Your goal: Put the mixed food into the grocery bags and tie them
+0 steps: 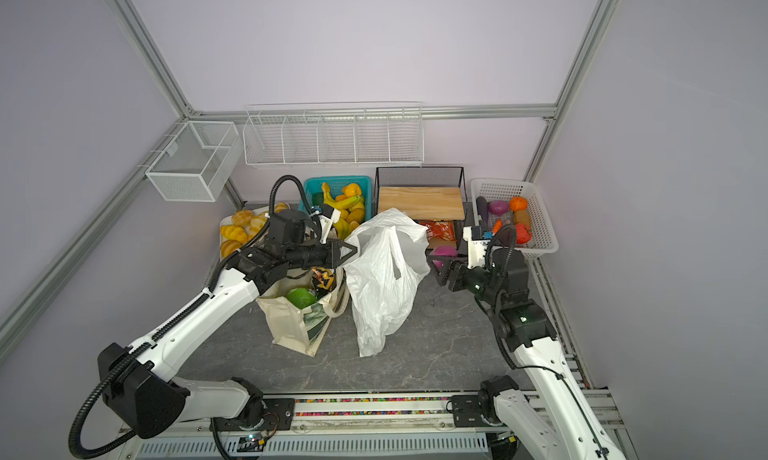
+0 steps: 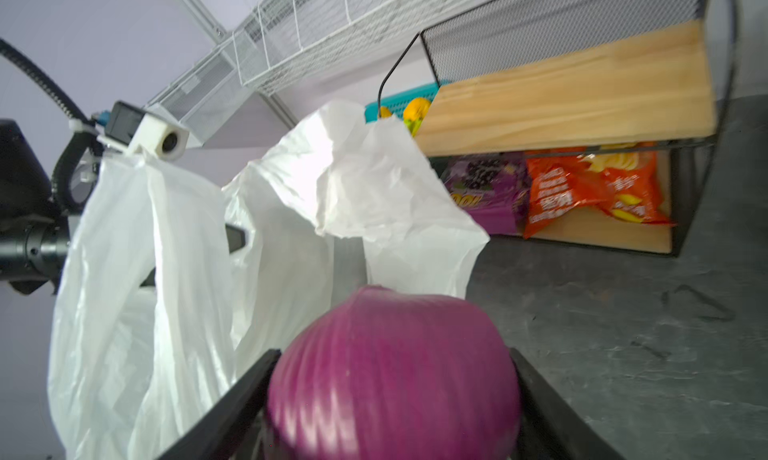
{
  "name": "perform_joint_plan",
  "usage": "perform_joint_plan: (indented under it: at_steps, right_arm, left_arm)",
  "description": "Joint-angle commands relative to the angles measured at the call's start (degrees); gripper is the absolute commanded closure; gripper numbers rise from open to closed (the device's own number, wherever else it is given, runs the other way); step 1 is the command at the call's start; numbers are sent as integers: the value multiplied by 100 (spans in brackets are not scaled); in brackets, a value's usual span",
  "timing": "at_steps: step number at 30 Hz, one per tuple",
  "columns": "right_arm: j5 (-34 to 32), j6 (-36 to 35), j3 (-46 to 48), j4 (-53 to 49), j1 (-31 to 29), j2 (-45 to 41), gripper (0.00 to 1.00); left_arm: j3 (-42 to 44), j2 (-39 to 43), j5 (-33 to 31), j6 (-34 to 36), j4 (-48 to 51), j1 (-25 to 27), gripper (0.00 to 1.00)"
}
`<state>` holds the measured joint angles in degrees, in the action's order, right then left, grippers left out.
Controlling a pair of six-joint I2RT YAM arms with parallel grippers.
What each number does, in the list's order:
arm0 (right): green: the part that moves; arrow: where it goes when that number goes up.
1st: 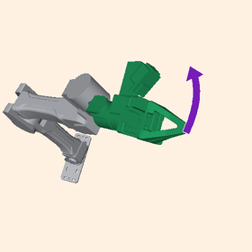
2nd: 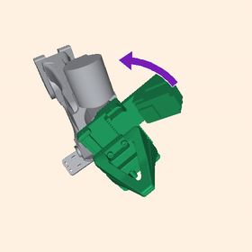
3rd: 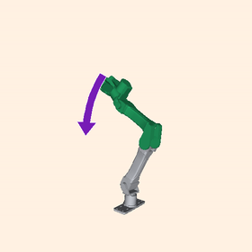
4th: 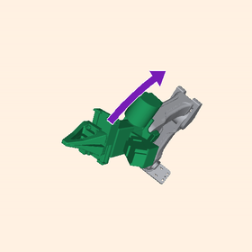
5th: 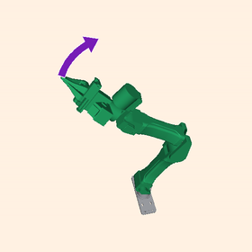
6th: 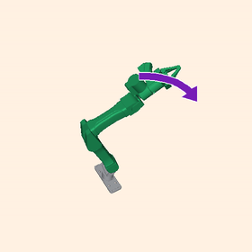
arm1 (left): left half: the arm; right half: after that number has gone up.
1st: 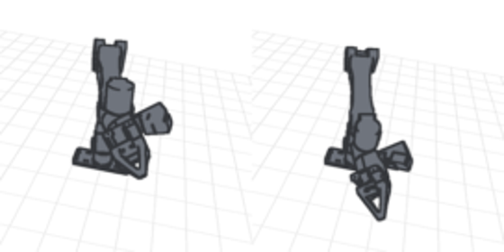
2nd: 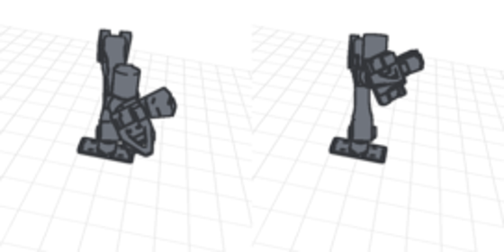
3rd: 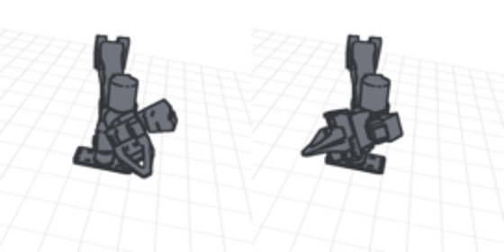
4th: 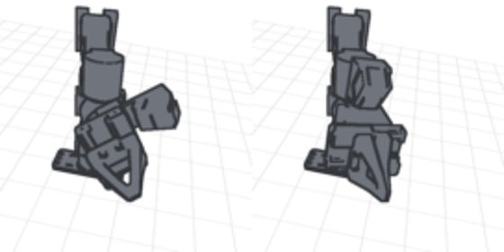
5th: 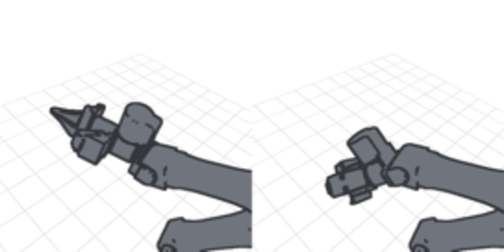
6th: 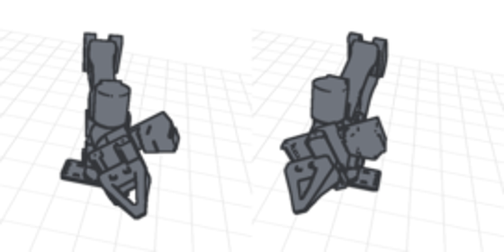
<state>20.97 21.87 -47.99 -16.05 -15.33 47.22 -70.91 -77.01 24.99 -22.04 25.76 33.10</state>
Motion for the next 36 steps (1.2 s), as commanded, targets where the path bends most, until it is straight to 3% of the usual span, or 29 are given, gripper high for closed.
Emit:
perform_joint_plan:
  at_steps: [1, 8, 13, 21, 28, 36]
  right_arm:
    - [364, -348, -113, 199, -237, 218, 42]
    - [439, -482, -775, 443, -755, 1260, 43]
    - [470, -987, -1045, -152, -1283, 1832, 43]
    - [-174, -1517, -1012, -831, -1572, 2557, 38]
    - [-560, -1588, -1295, -1059, -1638, 3058, 27]
    - [-266, -1563, -1449, -1206, -1621, 3005, 12]
  left_arm:
    - [25, 48, 103, 25, -78, -22, 100]
    - [30, -12, 340, 129, -133, -23, 100]
    - [51, -13, 444, 95, -215, -23, 100]
    - [95, -57, 607, -26, -325, -23, 100]
    - [95, -60, 586, -33, -295, -21, 100]
    - [95, -42, 560, -11, -272, -23, 100]
